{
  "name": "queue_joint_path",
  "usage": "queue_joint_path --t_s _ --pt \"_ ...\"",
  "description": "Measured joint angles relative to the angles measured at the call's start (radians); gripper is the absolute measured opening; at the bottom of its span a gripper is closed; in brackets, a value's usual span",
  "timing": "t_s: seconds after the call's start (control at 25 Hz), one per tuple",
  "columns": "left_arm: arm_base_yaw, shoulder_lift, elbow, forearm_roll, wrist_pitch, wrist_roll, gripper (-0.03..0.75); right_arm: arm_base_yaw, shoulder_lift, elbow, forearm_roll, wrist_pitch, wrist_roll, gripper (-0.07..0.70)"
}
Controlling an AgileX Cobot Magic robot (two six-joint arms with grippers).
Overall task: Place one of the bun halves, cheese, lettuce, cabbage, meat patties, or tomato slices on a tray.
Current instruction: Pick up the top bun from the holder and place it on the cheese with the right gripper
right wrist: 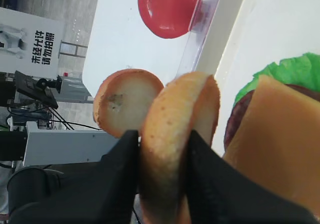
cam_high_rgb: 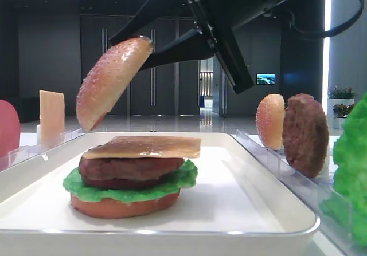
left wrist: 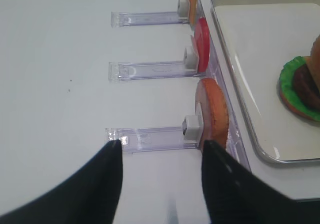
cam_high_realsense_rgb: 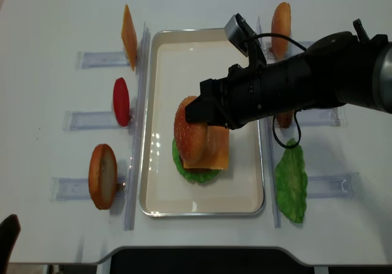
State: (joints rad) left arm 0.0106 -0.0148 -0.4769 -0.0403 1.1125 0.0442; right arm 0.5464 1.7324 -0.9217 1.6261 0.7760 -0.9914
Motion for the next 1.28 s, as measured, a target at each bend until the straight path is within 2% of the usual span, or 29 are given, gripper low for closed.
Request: queue_joint_path --t_s 1.08,1.28 --pt "0.0 0.0 0.0 0.0 0.0 0.0 0.391 0.0 0.004 0.0 0.014 -0.046 0.016 0.203" --pt "0.0 0.0 0.0 0.0 0.0 0.0 0.391 0.0 0.049 0.0 0.045 -0.022 0.018 0.203"
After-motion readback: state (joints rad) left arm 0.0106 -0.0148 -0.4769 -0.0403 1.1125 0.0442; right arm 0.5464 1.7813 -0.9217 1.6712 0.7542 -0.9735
